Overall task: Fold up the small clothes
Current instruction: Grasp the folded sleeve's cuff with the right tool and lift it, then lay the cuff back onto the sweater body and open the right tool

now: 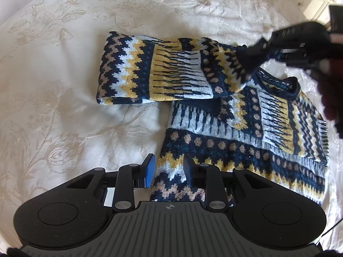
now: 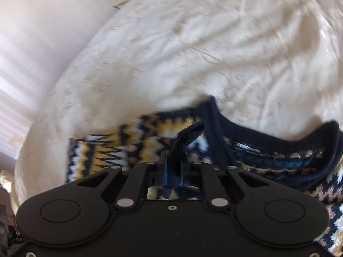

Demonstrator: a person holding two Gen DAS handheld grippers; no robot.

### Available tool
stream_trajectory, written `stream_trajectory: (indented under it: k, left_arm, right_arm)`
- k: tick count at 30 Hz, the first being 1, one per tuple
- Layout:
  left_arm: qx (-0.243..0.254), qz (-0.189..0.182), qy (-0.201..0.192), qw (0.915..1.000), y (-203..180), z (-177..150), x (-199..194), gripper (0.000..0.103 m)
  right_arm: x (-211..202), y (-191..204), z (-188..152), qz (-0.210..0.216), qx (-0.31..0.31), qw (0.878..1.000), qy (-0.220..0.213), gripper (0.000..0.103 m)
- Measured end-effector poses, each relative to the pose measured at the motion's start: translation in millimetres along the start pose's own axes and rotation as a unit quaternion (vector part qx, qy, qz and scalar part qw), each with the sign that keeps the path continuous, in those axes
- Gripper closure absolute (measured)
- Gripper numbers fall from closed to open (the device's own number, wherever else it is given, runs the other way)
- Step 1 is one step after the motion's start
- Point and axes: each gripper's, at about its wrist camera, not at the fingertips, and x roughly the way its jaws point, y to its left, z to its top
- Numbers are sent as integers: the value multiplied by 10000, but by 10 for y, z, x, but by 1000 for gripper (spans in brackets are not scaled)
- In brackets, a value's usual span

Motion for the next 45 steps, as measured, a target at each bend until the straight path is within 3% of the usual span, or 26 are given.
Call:
stream_trajectory:
  k: [5,10,14,19,26,31,39,45]
  left_arm:
    - [163,-73,-105,9998,-79,-25,-86,75]
    - [331,-168,-209,9991,-162,-79,-193,75]
    - [488,-223,-284,9982,-218,-144,-282,75]
    - [661,-247,-322,9970,-267,-240,-367,75]
    - [897,-245,-329,9951,-330,-353,-448,75]
    - [1037,-214,-315,9939,-349,-363,-474,75]
    - [1154,-202,-344,9925,-382,-208,-448,75]
    - [1315,-225,-368,9904,-456,38,-338,75]
  right_arm:
    - [-498,342,148,348,-132,9985,-403,85]
    - [-1102,490,198,329,-94,9952,-919,85]
    - [-1581,383,76,95,73,9919,-1263,85]
    - [-1964,2,-225,-533,504,9873,-1409,85]
    - [-2082,-600,-687,-1346,1132,9771,-1199,85]
    - [-1938,-857,-946,-1674,1269,9731,-951,85]
    - [-1584,-1058,-1288,-2157,1235,9676,-450,84]
    - [-1520,-1060,-1331,-2298,1139,9658,-387,84]
